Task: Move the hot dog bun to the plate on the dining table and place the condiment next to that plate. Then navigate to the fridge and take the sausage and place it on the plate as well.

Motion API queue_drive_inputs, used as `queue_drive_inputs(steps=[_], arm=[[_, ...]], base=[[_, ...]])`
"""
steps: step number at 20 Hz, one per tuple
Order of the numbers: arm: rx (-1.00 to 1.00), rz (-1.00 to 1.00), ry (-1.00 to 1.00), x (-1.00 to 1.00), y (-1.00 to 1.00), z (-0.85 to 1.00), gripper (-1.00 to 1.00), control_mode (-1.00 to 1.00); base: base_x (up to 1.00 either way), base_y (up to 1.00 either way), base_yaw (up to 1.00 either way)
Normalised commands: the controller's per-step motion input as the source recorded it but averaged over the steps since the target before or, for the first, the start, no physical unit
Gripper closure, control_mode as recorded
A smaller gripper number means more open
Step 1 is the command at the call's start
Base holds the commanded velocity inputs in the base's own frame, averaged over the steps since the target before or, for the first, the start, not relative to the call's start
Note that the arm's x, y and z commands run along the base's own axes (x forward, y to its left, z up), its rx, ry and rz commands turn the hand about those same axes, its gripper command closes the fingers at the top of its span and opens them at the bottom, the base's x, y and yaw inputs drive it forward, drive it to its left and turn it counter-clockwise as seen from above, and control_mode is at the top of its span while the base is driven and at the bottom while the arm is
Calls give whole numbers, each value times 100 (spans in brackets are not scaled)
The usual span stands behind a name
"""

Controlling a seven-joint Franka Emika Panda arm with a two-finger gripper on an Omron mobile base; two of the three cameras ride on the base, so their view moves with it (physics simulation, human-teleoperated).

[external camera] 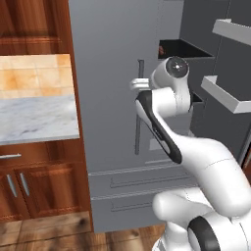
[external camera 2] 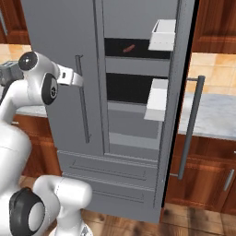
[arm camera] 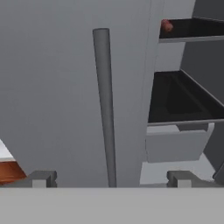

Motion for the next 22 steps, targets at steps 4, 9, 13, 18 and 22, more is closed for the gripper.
queue_drive_inputs(steps=[4,9,13,18,22], arm=[[0,0,1,71,0,-7,-100,-100],[0,0,0,64,0,-14,-100,-100],[0,0,0,57,0,-15,-100,-100],[0,-1,0,61,0,-17,-100,-100],[0,0,0,60,0,-21,-100,-100]], base=[[0,0,0],[0,0,0],[0,0,0],[0,0,0],[0,0,0]])
